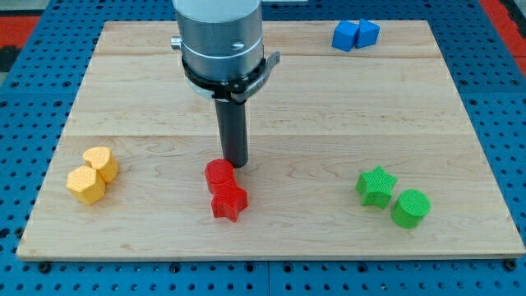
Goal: Place your hand at the center of the board
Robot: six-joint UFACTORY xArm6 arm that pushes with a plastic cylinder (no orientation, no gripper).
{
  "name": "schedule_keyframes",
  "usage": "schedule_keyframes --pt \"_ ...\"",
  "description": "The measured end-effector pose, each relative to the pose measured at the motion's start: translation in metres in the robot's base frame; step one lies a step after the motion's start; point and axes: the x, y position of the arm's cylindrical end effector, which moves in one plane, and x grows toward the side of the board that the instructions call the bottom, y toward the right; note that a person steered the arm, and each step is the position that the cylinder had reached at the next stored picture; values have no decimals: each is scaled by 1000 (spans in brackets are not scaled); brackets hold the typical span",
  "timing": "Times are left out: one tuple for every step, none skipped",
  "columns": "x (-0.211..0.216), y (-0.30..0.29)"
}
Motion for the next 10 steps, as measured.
schedule_keyframes --pt "2 13" --pt "1 17" --pt "-2 18" --pt "-3 18" --pt "-6 18" --pt "-12 18" --pt "-21 18" --pt "-31 18" --pt "-41 19" --pt "-43 24"
